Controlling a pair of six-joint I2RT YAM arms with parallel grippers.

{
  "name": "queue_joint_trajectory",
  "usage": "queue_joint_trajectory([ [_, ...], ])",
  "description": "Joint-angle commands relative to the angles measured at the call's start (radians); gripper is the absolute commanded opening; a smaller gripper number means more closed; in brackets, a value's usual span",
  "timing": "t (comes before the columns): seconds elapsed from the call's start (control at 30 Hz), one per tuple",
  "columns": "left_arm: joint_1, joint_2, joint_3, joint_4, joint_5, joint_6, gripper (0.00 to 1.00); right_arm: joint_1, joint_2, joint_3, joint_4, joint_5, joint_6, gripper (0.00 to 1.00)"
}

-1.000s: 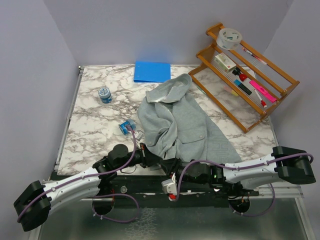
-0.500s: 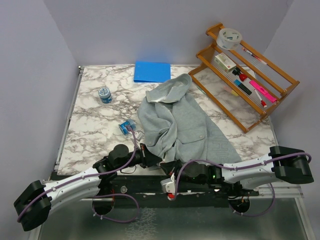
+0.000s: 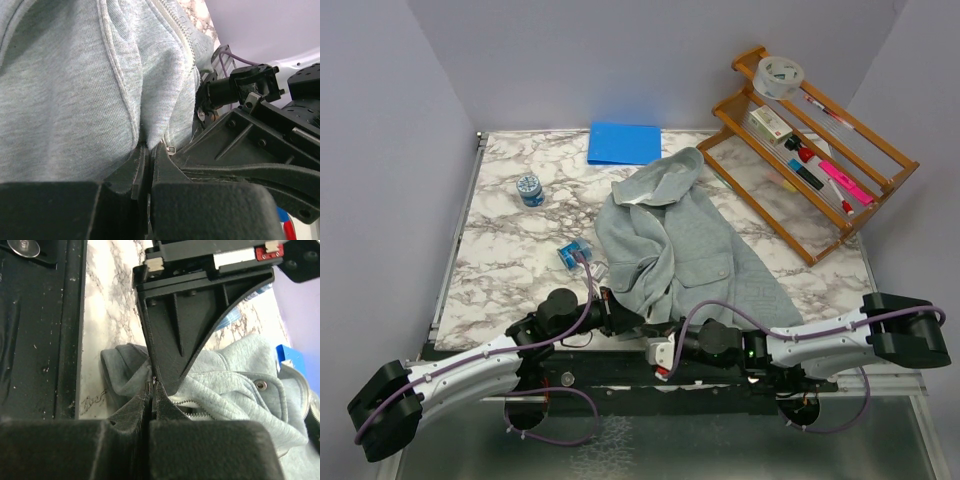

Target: Zip up the jacket

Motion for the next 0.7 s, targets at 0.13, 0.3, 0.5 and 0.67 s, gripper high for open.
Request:
queue_joint_trajectory([
  [0.13, -0.002, -0.012, -0.020, 0.009, 0.000, 0.008, 0.00, 0.003, -0.057, -0.059, 0.115, 0.101, 0.196, 0.01],
  [0.3, -0.002, -0.012, -0.022, 0.009, 0.005, 0.010, 0.00, -0.006, -0.066, -0.062, 0.132, 0.160, 0.236, 0.01],
  [0.5, -0.002, -0.012, -0.022, 0.009, 0.009, 0.012, 0.00, -0.032, -0.040, -0.042, 0.134, 0.194, 0.256, 0.00],
  [0.67, -0.002, -0.015, -0.021, 0.009, 0.013, 0.012, 0.00, -0.058, -0.027, -0.032, 0.108, 0.206, 0.237, 0.00],
])
